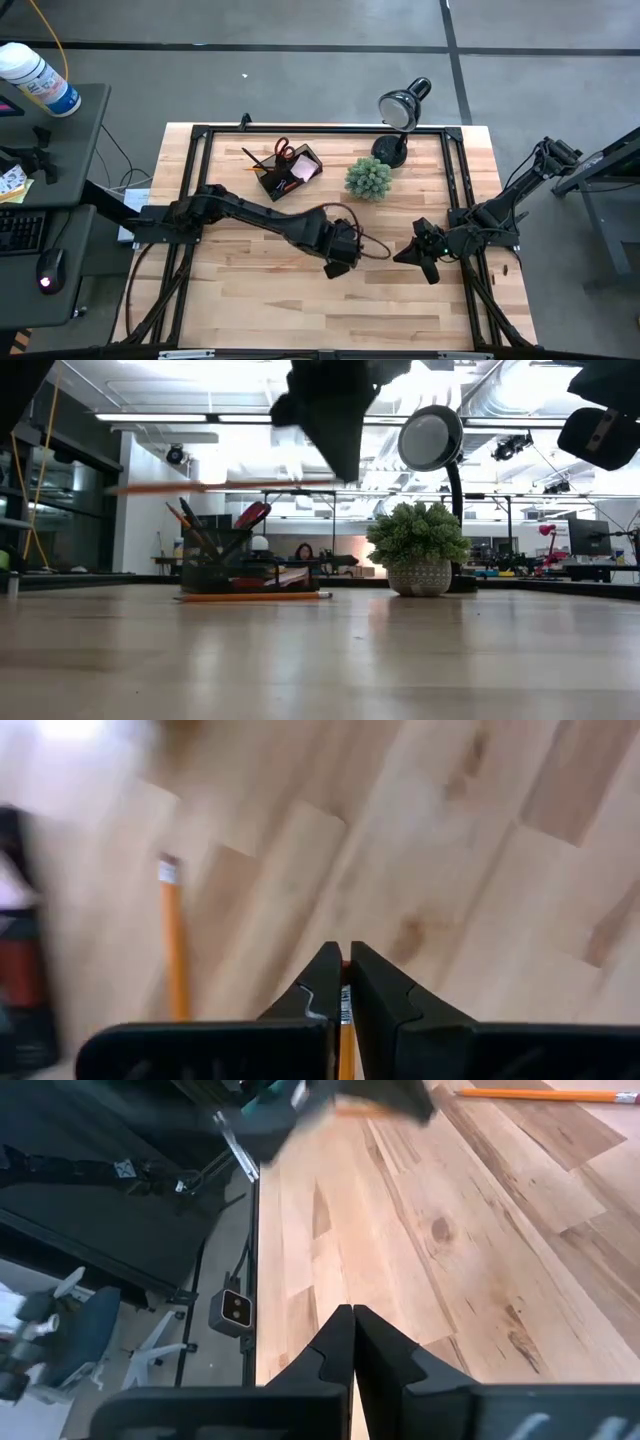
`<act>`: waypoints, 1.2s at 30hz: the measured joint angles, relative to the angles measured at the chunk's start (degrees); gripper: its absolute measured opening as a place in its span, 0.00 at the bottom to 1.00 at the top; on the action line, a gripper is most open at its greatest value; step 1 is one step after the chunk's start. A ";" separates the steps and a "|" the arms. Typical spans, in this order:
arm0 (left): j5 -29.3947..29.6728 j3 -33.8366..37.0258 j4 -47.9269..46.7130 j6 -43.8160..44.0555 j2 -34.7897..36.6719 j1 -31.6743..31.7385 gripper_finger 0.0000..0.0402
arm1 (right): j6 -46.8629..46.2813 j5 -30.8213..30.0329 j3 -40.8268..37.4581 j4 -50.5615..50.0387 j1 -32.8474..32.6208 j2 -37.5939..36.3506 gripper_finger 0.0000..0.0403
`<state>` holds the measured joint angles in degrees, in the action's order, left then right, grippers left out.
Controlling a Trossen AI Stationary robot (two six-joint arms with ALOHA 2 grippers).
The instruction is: Pick and place office supplies into organizer
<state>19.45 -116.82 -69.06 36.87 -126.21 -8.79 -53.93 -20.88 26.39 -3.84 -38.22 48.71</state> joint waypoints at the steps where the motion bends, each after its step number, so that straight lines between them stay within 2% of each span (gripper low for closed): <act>1: 0.80 -1.58 -1.65 -0.94 0.00 0.36 0.00 | 0.00 0.00 0.00 0.00 0.00 0.00 0.01; 10: 11.02 -12.79 -10.65 -11.56 0.13 5.69 0.00 | 0.13 0.02 0.00 0.07 0.00 0.00 0.01; 15: 16.88 -15.83 -12.03 -16.59 0.22 9.03 0.00 | 0.00 0.02 0.00 0.11 -0.01 0.00 0.01; 24: 24.24 -15.90 -13.07 -17.63 0.44 14.21 0.00 | 0.00 0.02 0.00 0.17 -0.02 0.00 0.01; 36: 26.55 -15.90 -13.79 -18.64 0.44 18.87 0.00 | -0.02 -0.92 0.00 -0.01 1.43 0.00 0.01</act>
<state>46.00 -132.73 -82.85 18.24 -125.78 10.08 -53.95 -21.80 26.39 -3.85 -36.79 48.71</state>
